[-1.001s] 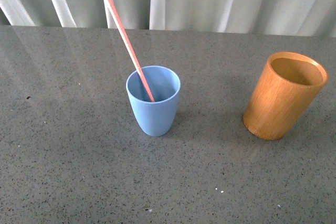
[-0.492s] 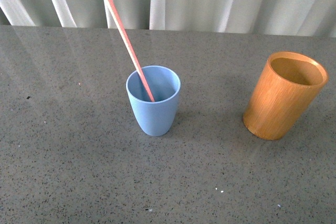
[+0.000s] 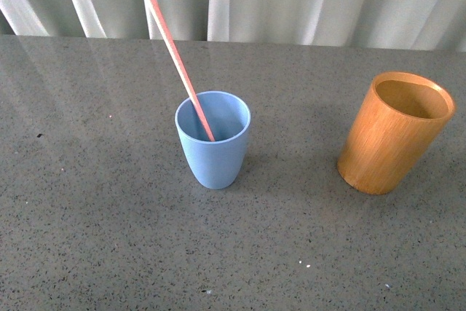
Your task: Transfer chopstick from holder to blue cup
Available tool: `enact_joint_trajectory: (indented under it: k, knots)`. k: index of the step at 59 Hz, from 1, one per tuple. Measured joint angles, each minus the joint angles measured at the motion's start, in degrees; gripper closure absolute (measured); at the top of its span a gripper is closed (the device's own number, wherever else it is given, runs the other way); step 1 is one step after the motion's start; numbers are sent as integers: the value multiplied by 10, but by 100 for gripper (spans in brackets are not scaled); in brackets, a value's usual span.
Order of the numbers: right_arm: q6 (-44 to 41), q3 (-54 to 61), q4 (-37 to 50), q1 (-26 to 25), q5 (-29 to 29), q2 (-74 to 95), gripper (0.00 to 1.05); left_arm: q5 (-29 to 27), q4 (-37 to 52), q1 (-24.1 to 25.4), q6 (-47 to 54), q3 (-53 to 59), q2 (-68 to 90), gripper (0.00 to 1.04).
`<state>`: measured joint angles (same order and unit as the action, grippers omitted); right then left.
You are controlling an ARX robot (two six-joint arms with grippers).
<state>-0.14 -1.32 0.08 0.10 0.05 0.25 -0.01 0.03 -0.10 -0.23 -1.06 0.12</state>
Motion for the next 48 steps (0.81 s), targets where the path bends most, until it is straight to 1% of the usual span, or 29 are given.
enact_joint_trajectory:
  k: [48]
  knots:
    - [0, 0, 0, 0, 0, 0, 10, 0, 0, 0, 0, 0, 0, 7]
